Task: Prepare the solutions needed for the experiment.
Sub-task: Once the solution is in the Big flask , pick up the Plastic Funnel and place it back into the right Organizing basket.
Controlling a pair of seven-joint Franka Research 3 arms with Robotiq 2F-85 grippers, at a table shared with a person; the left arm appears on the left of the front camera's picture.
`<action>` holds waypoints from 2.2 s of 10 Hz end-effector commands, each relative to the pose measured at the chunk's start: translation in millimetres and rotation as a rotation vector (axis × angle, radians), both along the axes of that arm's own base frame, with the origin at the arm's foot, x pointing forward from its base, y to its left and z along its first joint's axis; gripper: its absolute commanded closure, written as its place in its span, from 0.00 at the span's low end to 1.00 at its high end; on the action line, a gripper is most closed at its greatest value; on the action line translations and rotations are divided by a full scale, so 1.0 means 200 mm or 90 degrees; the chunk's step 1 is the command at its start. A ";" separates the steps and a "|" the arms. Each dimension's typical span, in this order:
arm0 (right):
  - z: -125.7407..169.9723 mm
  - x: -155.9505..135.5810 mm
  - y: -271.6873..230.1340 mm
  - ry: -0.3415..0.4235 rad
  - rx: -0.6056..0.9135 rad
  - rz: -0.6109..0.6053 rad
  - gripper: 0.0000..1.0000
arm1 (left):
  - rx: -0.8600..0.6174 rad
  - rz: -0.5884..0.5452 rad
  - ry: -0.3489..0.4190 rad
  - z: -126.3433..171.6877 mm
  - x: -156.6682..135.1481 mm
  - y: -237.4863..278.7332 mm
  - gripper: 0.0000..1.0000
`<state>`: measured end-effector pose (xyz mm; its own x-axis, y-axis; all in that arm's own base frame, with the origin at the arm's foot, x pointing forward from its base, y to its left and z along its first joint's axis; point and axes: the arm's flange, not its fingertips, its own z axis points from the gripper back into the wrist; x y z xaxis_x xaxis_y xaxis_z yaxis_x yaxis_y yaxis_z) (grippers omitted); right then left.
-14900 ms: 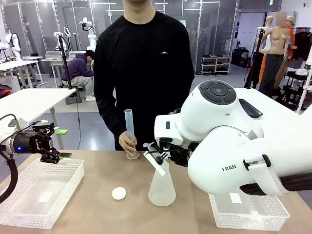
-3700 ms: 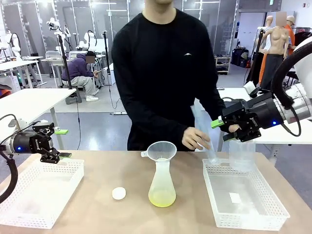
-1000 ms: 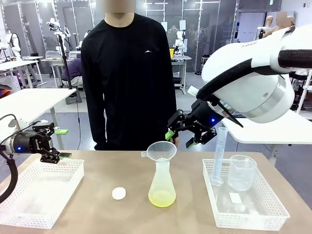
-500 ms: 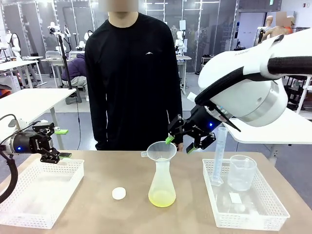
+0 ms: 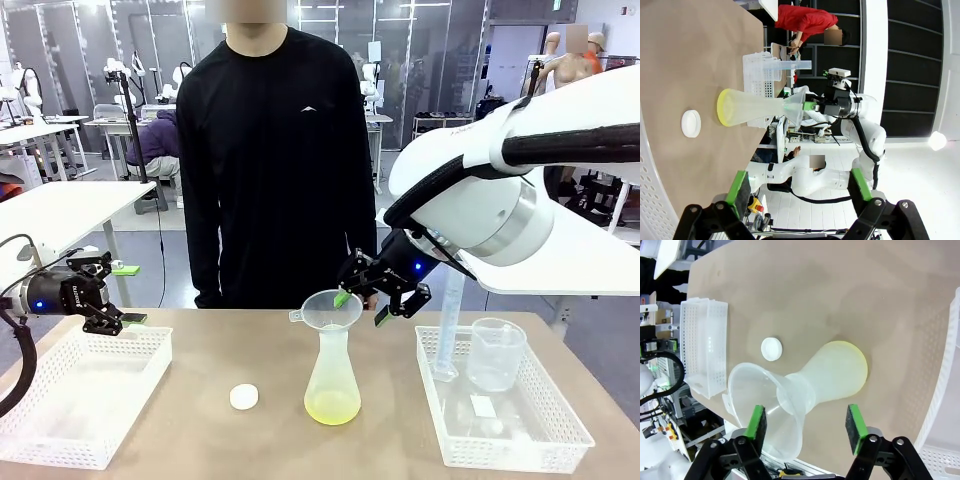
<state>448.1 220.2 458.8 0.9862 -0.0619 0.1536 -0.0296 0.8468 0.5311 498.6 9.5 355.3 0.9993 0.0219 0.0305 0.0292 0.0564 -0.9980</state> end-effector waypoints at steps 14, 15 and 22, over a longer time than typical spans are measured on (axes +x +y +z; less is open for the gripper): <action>0.05 0.00 0.03 0.024 -0.008 -0.041 1.00 | -0.004 -0.006 0.005 0.01 0.00 0.00 0.00; 0.07 -0.02 0.03 0.008 -0.005 -0.036 1.00 | -0.004 -0.006 0.005 0.01 0.00 0.00 0.00; 0.35 -0.19 0.02 -0.121 0.012 -0.008 1.00 | -0.004 -0.006 0.005 0.01 0.00 0.00 0.00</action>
